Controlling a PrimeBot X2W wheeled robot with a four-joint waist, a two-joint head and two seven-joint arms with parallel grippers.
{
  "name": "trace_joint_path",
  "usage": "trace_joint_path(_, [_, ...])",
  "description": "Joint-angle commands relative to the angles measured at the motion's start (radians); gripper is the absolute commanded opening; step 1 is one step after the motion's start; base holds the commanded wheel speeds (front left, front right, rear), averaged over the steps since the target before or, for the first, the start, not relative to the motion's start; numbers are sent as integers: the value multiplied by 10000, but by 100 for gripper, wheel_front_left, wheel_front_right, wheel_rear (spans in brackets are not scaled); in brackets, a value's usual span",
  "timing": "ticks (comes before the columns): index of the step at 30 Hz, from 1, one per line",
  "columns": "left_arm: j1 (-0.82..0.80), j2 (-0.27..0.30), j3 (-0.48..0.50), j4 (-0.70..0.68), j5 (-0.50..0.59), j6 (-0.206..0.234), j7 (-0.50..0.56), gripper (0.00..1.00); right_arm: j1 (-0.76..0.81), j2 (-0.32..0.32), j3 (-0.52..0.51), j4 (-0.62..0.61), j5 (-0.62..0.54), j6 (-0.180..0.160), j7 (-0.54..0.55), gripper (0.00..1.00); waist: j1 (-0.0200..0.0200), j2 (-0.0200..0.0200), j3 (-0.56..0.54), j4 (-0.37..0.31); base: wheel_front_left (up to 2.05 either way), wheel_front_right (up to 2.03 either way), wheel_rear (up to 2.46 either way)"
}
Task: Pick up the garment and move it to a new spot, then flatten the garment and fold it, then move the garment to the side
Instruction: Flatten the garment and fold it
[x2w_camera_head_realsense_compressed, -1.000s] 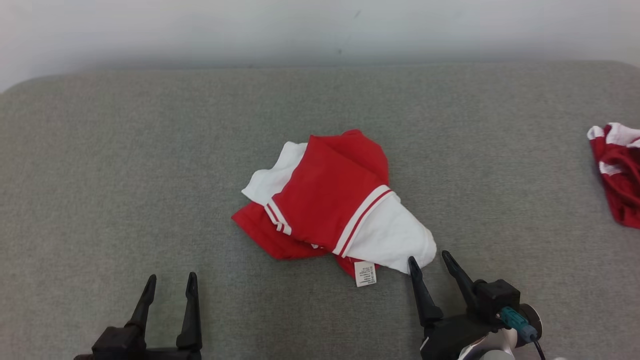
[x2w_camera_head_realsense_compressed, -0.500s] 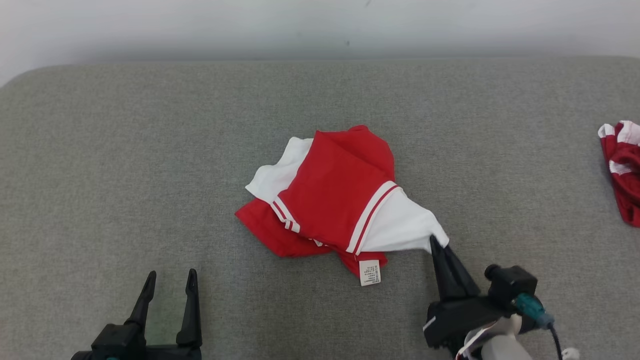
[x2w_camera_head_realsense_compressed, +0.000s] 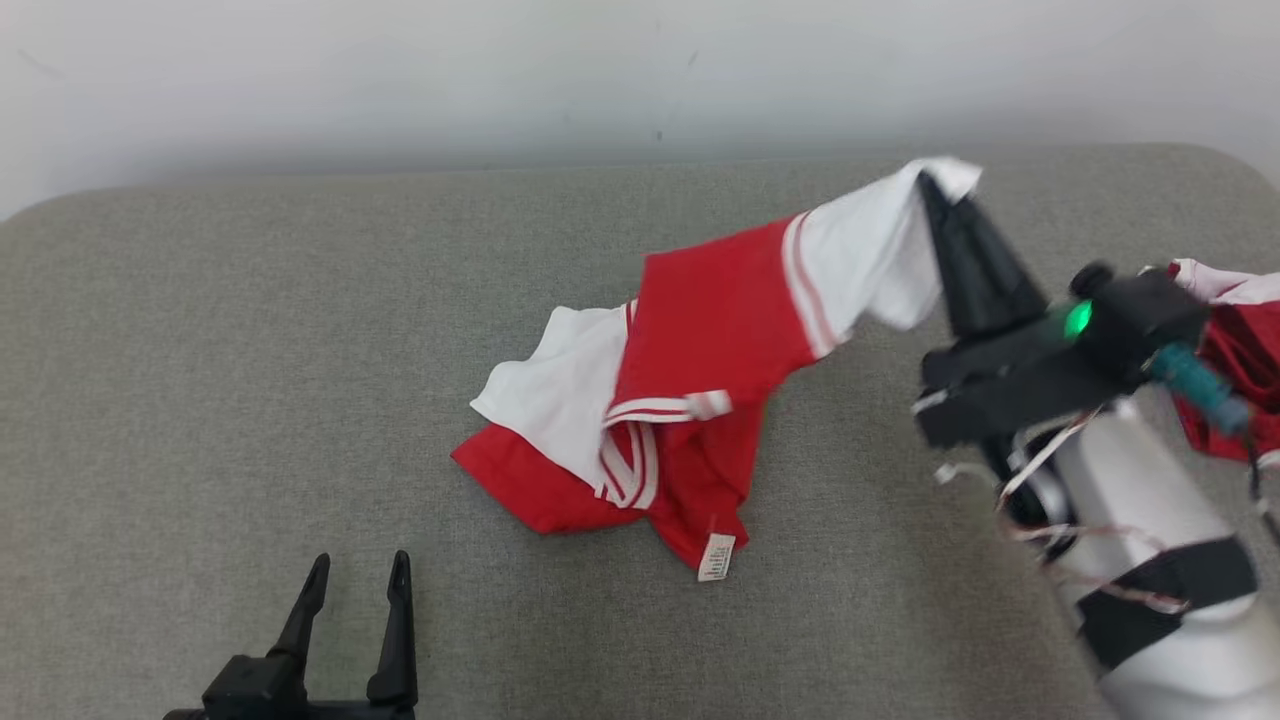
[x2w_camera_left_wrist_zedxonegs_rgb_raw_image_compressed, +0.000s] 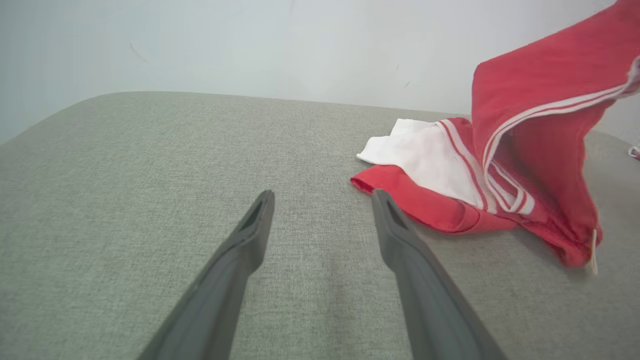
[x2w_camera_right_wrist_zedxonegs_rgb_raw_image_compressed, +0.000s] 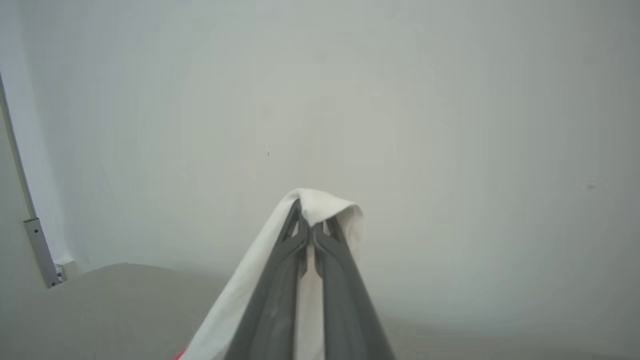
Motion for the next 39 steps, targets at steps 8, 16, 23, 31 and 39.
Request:
trace_joint_path(8, [30,-12,-245,89,74,-19,-29,100,-1748,-1470,57,1924,-1040,-26,4,0,0,-1,125,282,0,0,0])
trace_joint_path(16, [-516,-13,-751,129,-46,-9,-29,100,-3919,-2258,-203,4363,-2502,-27,8,0,0,-1,846,1004,0,0,0])
trace_joint_path(23, [-863,-13,-1304,147,-278,-9,-30,100,-5061,-2435,-836,5639,-3555,-27,213,57,0,-1,1448,1781,0,0,0])
trace_joint_path(31, [-898,-12,-1265,198,-359,13,-30,100,-4876,-1958,-1920,6972,-4412,-27,127,100,0,-1,1790,2102,0,0,0])
trace_joint_path(39, [-835,-14,-1107,210,-281,24,-30,100,-3536,-569,-1401,6173,-3851,-27,-6,100,0,-1,1484,1595,0,0,0])
